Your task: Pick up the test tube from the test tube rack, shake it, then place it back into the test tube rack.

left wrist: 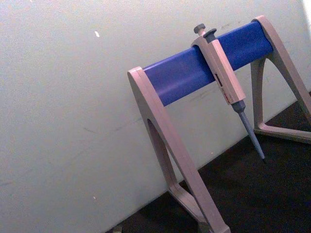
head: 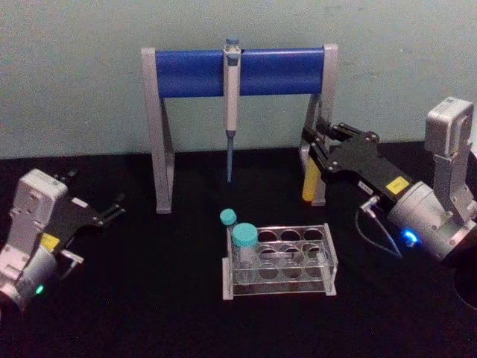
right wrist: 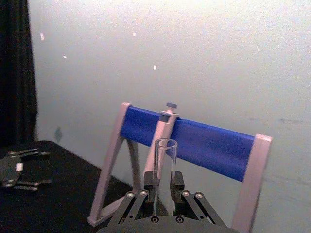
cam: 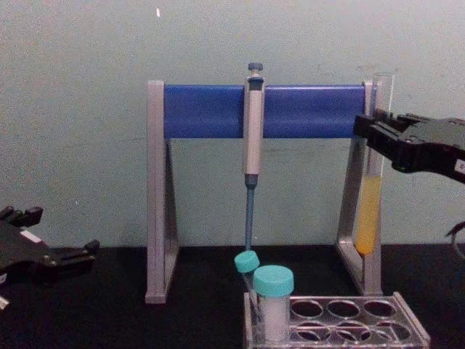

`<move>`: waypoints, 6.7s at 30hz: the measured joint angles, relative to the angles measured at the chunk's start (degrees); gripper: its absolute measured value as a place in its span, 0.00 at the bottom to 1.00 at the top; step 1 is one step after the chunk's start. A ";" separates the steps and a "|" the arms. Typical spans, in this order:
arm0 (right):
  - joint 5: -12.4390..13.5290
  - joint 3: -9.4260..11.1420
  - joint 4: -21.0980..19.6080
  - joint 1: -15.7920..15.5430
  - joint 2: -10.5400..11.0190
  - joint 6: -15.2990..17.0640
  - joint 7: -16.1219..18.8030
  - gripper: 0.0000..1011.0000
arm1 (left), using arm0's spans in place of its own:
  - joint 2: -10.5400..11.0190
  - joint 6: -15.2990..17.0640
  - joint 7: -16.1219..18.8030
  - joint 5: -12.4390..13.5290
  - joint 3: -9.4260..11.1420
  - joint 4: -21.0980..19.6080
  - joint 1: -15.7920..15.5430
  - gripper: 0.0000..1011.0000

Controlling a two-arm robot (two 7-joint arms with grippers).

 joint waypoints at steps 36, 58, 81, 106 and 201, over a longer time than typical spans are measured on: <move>8.54 -0.67 -8.03 -0.87 9.86 12.86 13.15 0.23 | 0.00 0.00 0.00 0.00 0.00 0.00 0.00 0.99; 0.01 1.13 -4.10 0.55 4.71 8.37 -0.05 0.23 | 0.00 0.00 0.00 0.00 0.00 0.00 0.00 0.99; 12.29 -2.98 0.80 4.53 4.01 7.97 16.84 0.23 | 0.00 0.00 0.00 0.00 0.00 0.00 0.00 0.99; 7.75 -0.35 -3.55 1.87 7.31 6.11 3.70 0.23 | 0.00 0.00 0.00 0.00 0.00 0.00 0.00 0.99; 14.49 -5.11 3.07 3.86 7.72 -1.45 18.40 0.23 | 0.00 0.00 0.00 0.00 0.00 0.00 0.00 0.99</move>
